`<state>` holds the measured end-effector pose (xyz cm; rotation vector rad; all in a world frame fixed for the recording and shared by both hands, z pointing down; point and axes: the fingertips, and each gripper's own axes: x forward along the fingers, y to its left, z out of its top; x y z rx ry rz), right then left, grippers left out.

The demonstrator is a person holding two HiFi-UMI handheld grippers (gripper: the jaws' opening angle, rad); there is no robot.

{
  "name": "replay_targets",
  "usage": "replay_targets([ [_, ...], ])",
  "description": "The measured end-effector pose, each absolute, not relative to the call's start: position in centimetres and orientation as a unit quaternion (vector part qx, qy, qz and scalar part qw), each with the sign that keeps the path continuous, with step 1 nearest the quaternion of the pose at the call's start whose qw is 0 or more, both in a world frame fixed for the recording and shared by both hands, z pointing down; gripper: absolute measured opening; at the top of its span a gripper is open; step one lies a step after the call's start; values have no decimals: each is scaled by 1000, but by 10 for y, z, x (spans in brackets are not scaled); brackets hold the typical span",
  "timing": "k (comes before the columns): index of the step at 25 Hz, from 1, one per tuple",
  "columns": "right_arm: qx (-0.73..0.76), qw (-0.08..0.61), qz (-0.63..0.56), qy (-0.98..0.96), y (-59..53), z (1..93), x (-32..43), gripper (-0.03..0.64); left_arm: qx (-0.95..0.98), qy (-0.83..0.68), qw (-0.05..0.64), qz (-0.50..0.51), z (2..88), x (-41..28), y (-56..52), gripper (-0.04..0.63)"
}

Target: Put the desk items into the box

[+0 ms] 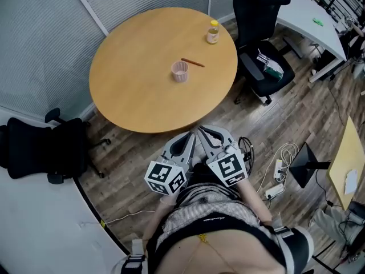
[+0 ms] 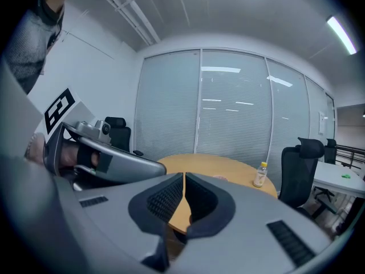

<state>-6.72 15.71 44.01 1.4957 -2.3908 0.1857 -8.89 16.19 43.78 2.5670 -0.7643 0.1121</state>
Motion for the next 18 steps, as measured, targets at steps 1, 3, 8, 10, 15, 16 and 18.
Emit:
replay_targets([
  [1,520,159,65,-836,157,441,-68,26,931,-280,231,41,439,-91,162,18],
  [3,515,162,66,-839,156,442,-71,26,928,-286,233,40,440,-95,161,18],
  [8,500,167,65,-847,147,445,-75,26,922,-302,238,34,442,-99,153,18],
  [10,494,167,65,-851,140,445,-76,27,920,-308,240,35,443,-99,147,18],
  [15,482,159,68,-859,121,442,-72,27,916,-318,241,33,441,-93,129,18],
  [16,481,155,70,-860,116,441,-69,26,916,-319,241,34,441,-91,124,18],
  [18,479,152,70,-862,104,439,-65,26,916,-321,239,36,440,-86,113,18],
])
